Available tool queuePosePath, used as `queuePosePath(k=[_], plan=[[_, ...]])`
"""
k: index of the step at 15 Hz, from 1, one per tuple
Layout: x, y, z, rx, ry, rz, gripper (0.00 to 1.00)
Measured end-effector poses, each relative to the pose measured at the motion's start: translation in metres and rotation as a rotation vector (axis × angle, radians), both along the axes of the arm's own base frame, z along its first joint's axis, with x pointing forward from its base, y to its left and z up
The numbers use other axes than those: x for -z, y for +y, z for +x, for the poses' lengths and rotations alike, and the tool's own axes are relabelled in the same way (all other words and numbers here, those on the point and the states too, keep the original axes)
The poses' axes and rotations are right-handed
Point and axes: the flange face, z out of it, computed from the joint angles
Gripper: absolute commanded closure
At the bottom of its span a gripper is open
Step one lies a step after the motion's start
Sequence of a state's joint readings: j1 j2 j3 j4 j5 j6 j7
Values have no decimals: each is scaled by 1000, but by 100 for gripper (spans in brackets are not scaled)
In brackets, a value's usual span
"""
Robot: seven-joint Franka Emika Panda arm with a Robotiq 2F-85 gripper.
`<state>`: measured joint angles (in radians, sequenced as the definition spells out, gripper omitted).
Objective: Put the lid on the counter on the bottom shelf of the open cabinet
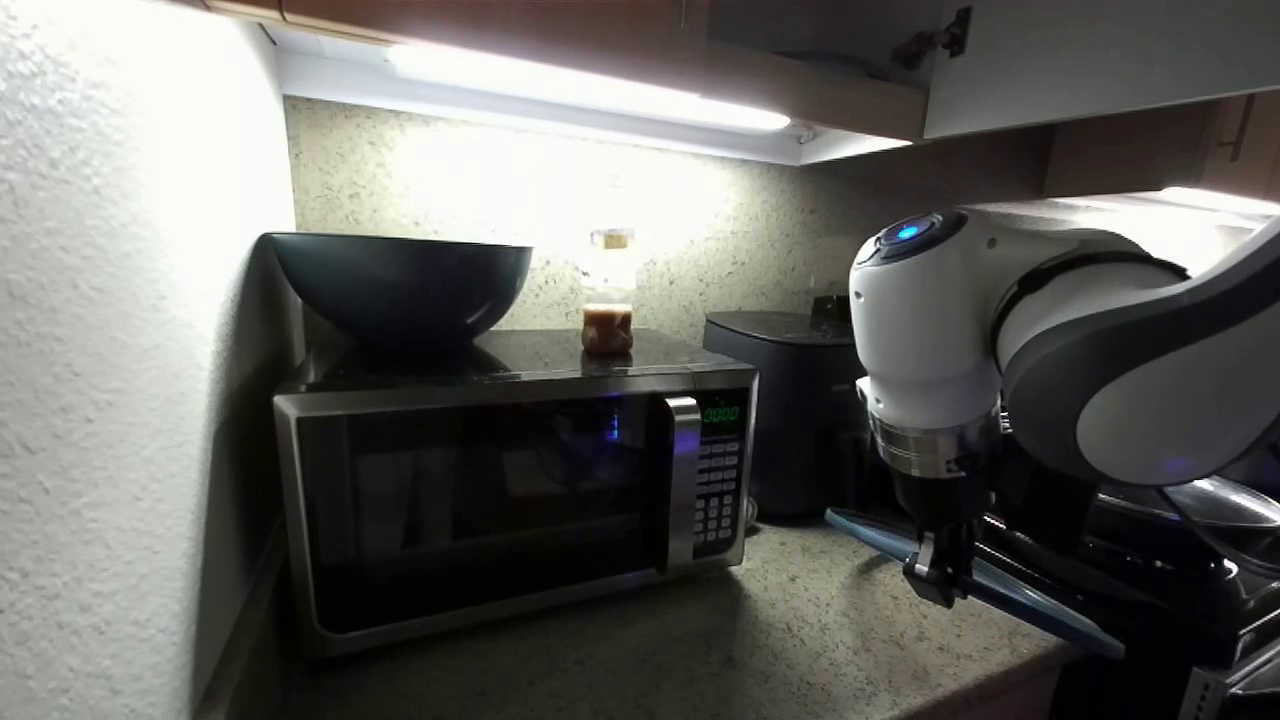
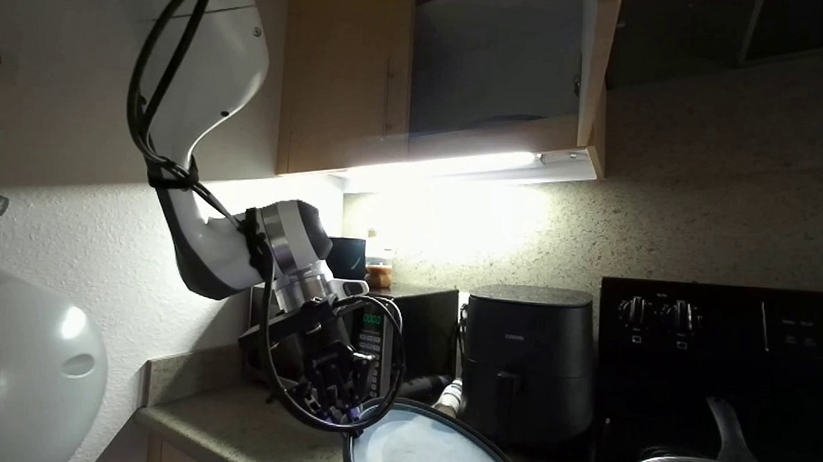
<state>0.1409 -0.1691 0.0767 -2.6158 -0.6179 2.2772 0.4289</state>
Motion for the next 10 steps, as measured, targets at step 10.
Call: queuePosePath(k=[10], plan=[[-61,29,-27,187,-192,-125,93]])
